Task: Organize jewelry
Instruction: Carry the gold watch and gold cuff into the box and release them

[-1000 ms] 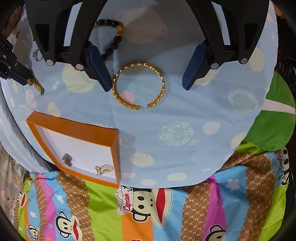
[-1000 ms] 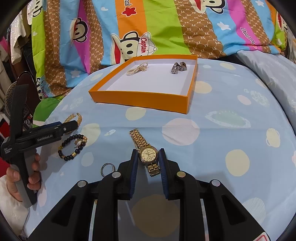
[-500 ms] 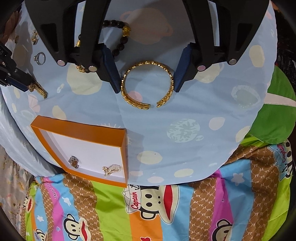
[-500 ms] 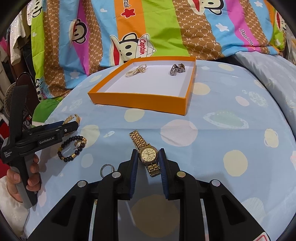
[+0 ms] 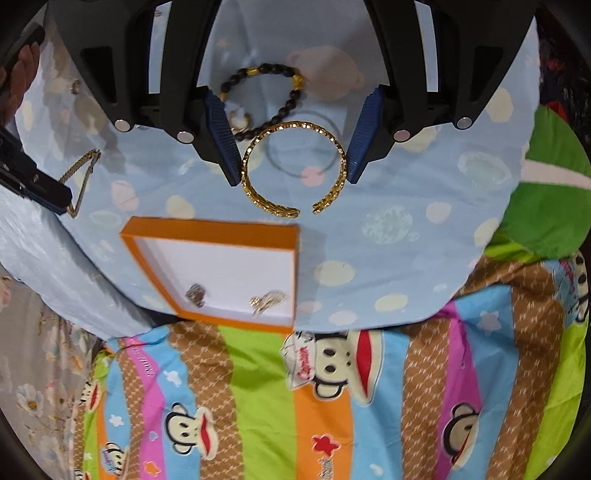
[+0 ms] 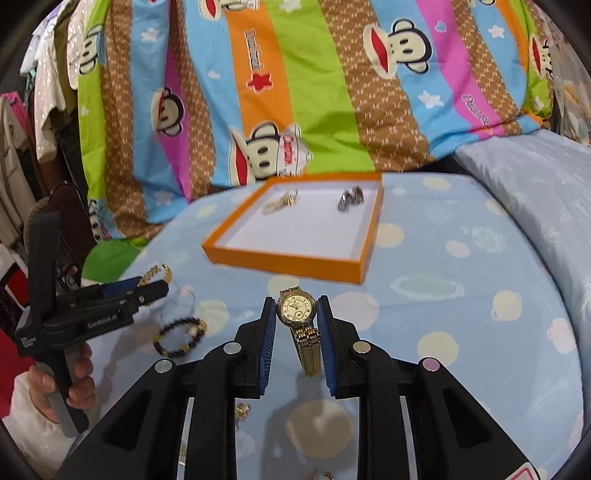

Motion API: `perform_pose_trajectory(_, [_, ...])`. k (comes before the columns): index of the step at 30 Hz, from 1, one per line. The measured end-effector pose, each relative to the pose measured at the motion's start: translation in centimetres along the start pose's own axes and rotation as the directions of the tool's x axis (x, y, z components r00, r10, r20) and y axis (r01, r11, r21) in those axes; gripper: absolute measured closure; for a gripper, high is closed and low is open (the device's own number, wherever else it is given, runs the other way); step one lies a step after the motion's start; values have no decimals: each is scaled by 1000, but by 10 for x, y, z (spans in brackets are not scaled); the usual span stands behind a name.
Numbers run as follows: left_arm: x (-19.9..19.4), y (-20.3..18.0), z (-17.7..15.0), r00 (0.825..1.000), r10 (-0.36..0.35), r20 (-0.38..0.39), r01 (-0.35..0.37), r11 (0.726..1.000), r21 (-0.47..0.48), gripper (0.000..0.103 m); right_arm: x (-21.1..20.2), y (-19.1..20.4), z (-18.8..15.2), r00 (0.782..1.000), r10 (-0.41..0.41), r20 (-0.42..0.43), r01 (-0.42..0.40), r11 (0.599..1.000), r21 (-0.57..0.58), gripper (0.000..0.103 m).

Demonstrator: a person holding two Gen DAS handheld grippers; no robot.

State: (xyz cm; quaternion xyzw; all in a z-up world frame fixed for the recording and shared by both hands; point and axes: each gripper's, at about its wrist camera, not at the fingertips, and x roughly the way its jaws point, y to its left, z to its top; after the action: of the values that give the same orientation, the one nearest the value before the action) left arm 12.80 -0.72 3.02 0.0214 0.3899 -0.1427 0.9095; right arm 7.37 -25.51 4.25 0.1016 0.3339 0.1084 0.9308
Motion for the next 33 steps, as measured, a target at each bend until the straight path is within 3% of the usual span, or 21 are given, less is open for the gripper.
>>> perform_pose_trajectory(5, [-3, -16, 45, 999, -39, 36, 38, 998, 48, 47, -2, 7, 50, 998, -24, 65, 27, 998, -52, 82])
perform_pose_trajectory(7, [2, -24, 65, 997, -26, 68, 21, 997, 69, 47, 5, 8, 71, 996, -30, 85, 36, 998, -60, 81])
perform_pose_trajectory(13, [49, -37, 111, 996, -20, 86, 14, 998, 68, 47, 62, -2, 111, 997, -53, 59, 54, 998, -17, 81])
perform_pose_trajectory(22, [138, -38, 108, 999, 13, -42, -10, 998, 65, 47, 157, -33, 99, 989, -79, -126, 85, 995, 44, 81])
perform_pose_trajectory(33, [154, -41, 96, 998, 31, -60, -25, 995, 101, 46, 184, -32, 88, 976, -96, -198, 102, 995, 18, 81])
